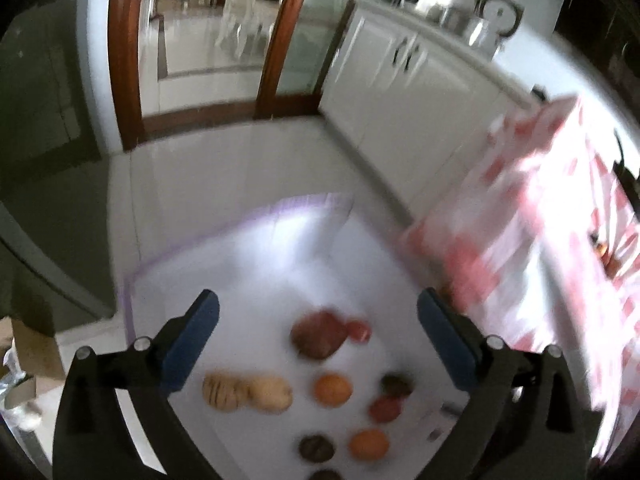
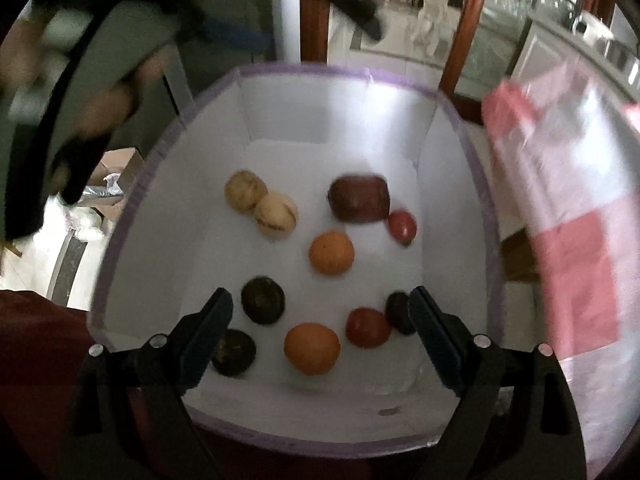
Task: Organize fruits
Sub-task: 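Swing both open tools back to the remaining fruits on the table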
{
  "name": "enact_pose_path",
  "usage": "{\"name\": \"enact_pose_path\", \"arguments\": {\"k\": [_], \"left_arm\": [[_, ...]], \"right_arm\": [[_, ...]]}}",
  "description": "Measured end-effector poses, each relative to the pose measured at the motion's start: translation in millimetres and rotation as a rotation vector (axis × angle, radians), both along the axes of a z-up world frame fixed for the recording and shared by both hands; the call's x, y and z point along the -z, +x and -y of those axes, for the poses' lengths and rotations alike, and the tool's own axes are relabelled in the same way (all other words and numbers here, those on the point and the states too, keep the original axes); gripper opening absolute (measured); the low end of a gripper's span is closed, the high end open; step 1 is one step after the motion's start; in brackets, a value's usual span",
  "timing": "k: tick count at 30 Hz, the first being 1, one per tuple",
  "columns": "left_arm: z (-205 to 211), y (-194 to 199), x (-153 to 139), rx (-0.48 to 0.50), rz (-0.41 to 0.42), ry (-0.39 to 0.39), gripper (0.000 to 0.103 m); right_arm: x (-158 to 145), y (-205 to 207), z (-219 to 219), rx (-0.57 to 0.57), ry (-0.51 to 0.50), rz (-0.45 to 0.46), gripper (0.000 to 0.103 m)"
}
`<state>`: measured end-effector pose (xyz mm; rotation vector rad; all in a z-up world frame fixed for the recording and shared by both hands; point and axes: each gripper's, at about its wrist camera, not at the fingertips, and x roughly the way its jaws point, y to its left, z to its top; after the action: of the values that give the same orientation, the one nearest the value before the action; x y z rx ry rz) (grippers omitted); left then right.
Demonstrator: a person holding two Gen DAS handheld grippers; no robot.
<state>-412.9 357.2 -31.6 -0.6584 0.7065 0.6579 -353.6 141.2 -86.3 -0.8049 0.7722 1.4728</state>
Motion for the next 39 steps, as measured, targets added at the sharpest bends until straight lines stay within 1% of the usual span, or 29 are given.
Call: {"name": "enact_pose_path", "arguments": {"k": [2,3,5,6,7,8,9,10,12,13,15,16,18,20,21,22,23,26,29,30,31,33,35,36,37,39], "left_arm": [[-4.9,3.8,-25.4,-0.001,0.058,0.028,0.101],[-7.1,6.1,-46.3,-0.003,0.103,0.058,0.101],[-9.1,7.5,-76.1,0.001,0.164,0.097,0.101],[-8.8,9.8,-95.9,0.006,0.204,0.124,0.101],[-8.0,12.5,-115.4,0.017,0.244,0.150,0.101],[-8.0,15.0,-128.6,0.027,0.271,0.167,0.101],[-3.7,20.3,-149.2,0.045,0.314,0.199,0.102],[0.5,23.9,-162.3,0.061,0.341,0.220,0.102],[12.4,37.1,-185.1,0.106,0.392,0.255,0.102],[18.2,45.8,-192.2,0.129,0.408,0.266,0.102],[31.8,67.3,-205.3,0.177,0.439,0.279,0.102],[39.3,79.0,-209.3,0.188,0.448,0.289,0.102],[58.5,107.8,-211.3,0.214,0.438,0.306,0.102],[75.3,135.8,-207.5,0.260,0.432,0.294,0.102],[87.2,157.6,-203.5,0.285,0.422,0.281,0.102],[97.1,171.7,-199.6,0.311,0.418,0.263,0.102],[107.2,184.7,-193.9,0.341,0.413,0.242,0.102],[155.2,245.0,-170.2,0.457,0.321,0.204,0.102],[197.4,288.9,-142.6,0.579,0.234,0.158,0.102],[218.3,310.9,-129.3,0.630,0.184,0.135,0.102],[229.4,322.2,-122.1,0.653,0.154,0.123,0.102],[257.7,349.2,-102.1,0.706,0.090,0.108,0.102],[274.8,367.1,-85.7,0.735,0.053,0.099,0.102],[284.7,380.1,-75.4,0.750,0.030,0.080,0.102],[292.4,392.2,-66.6,0.756,0.002,0.058,0.102],[303.7,411.8,-55.9,0.762,-0.038,0.040,0.102]], "right_arm": [[-16.5,-1.8,5.3,-0.003,0.064,0.012,0.087],[-25.6,-1.4,9.1,-0.003,0.095,0.008,0.087],[-51.1,1.6,18.1,0.005,0.172,-0.020,0.087],[-65.4,4.8,23.0,0.014,0.212,-0.041,0.087],[-76.8,7.3,27.3,0.022,0.242,-0.058,0.087],[-90.2,11.9,32.6,0.032,0.278,-0.077,0.087],[-108.2,18.4,41.2,0.051,0.331,-0.098,0.087],[-119.9,23.0,47.0,0.066,0.366,-0.113,0.087],[-147.6,36.8,62.3,0.112,0.444,-0.149,0.087],[-164.7,48.2,74.6,0.159,0.496,-0.164,0.087],[-185.6,64.2,91.7,0.217,0.549,-0.173,0.087],[-199.9,76.7,105.6,0.268,0.588,-0.173,0.087],[-219.2,97.3,127.5,0.358,0.639,-0.167,0.087],[-237.1,129.5,157.2,0.505,0.678,-0.154,0.087],[-240.7,140.5,167.1,0.558,0.686,-0.152,0.087],[-244.4,163.3,184.9,0.661,0.694,-0.156,0.087],[-244.4,177.0,194.7,0.717,0.694,-0.162,0.087],[-237.1,234.1,237.2,0.973,0.665,-0.178,0.087],[-219.2,287.0,273.7,1.178,0.590,-0.188,0.087],[-213.3,307.0,287.6,1.250,0.553,-0.184,0.087],[-209.0,321.4,298.3,1.299,0.532,-0.182,0.087],[-196.0,342.5,314.4,1.375,0.501,-0.179,0.087],[-172.5,365.0,327.4,1.447,0.444,-0.167,0.087],[-165.1,375.8,333.8,1.474,0.413,-0.167,0.087],[-152.4,388.5,340.1,1.510,0.378,-0.174,0.087],[-135.8,405.4,350.3,1.552,0.339,-0.190,0.087]]}}
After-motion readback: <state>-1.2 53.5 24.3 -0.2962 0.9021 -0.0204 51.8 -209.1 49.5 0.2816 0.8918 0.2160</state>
